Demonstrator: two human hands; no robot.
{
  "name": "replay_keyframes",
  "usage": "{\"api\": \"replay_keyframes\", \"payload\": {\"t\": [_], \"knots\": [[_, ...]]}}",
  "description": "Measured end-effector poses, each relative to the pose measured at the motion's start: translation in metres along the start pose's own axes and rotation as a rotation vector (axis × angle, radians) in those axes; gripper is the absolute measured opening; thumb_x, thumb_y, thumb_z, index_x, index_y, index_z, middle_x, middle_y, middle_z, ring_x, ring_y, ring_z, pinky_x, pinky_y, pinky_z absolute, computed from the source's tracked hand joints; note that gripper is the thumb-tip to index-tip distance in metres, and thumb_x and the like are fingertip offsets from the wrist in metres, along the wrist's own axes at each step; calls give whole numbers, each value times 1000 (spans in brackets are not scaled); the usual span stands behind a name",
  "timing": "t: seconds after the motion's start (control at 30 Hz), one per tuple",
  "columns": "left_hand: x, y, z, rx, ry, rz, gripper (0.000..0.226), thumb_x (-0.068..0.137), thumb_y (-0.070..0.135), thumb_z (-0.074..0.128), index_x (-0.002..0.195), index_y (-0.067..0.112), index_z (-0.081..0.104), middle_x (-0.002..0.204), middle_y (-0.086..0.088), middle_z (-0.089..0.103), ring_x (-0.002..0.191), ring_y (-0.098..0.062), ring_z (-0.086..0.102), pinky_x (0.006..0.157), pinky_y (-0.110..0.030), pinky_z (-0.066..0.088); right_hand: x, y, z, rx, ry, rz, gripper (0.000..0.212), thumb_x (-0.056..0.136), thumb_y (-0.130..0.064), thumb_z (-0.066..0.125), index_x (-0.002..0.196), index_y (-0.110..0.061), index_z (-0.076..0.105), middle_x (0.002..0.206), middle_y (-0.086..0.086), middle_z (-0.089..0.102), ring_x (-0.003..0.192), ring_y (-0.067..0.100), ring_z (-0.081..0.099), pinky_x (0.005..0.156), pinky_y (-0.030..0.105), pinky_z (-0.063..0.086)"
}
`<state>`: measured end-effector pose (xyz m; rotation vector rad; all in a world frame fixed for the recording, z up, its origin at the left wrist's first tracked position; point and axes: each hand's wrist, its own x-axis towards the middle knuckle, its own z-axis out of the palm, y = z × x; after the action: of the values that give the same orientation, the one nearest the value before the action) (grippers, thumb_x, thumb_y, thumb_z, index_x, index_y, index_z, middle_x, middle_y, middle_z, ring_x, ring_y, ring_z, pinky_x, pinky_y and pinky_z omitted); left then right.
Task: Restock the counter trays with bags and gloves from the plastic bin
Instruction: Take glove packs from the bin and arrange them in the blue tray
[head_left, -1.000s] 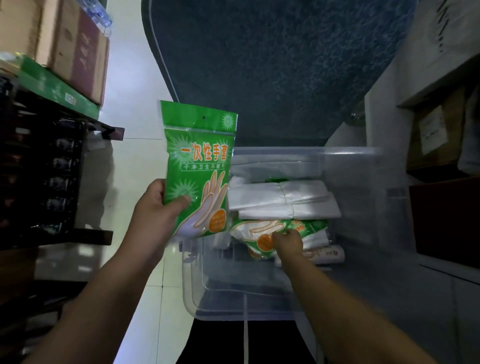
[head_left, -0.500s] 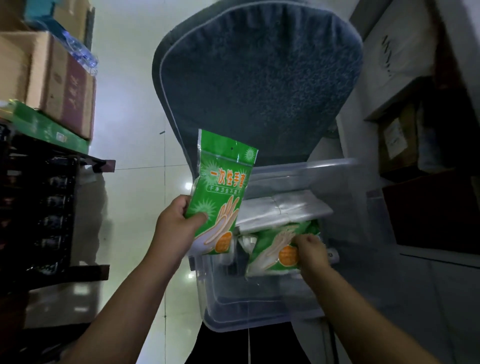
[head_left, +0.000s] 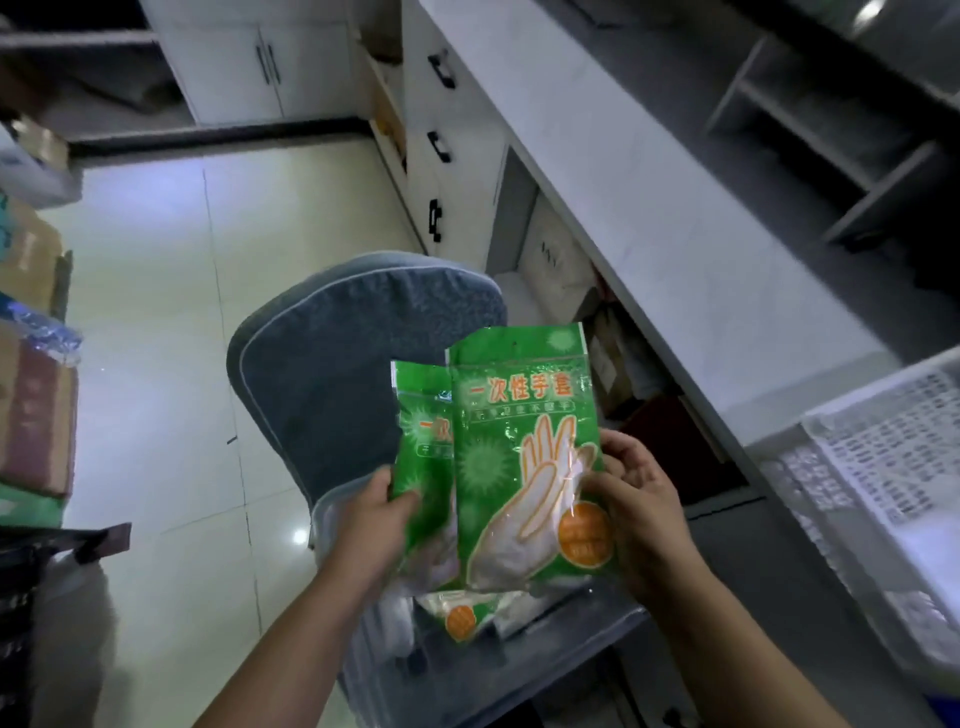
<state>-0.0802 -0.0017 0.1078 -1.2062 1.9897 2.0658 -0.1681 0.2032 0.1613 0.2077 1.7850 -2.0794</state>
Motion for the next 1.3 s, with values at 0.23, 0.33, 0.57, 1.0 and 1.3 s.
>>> {"api": "replay_keyframes", "payload": {"t": [0.23,0.33,0.57,1.0,1.3], "knots": [[-32,50,64,-304,-224,4,26,96,30,45,99,14,65,103,-13,72,99,-29,67,93,-48,50,-28,-13,-27,100,64,-67,54,76,20,54,115,-16,58,88,12,75,77,21,71,65,31,59],[-50,61,91,-315,-396,38,27,83,36,62,103,18,63,95,-6,76,87,-26,72,69,-38,58,-39,-21,-45,61,130,-122,52,77,14,59,114,-23,61,98,10,75,86,23,71,70,32,59],[-88,89,156,-236,-481,187,21,82,12,67,101,18,61,86,-3,77,75,-24,73,56,-30,56,-66,-56,-107,-82,393,-224,42,80,-5,70,114,-26,59,108,2,71,97,16,67,82,33,57],[-198,109,326,-47,-728,462,22,79,3,68,96,14,59,83,-5,75,75,-16,72,61,-25,55,-155,-130,-276,-36,339,-197,33,71,4,74,101,-6,64,84,9,76,76,22,72,67,28,59],[-255,165,494,-249,-876,472,16,85,1,57,90,16,61,74,3,74,67,-11,68,60,-25,58,-202,-161,-454,-384,452,-208,39,62,-8,84,91,-22,62,81,-17,75,76,3,70,66,12,51]]}}
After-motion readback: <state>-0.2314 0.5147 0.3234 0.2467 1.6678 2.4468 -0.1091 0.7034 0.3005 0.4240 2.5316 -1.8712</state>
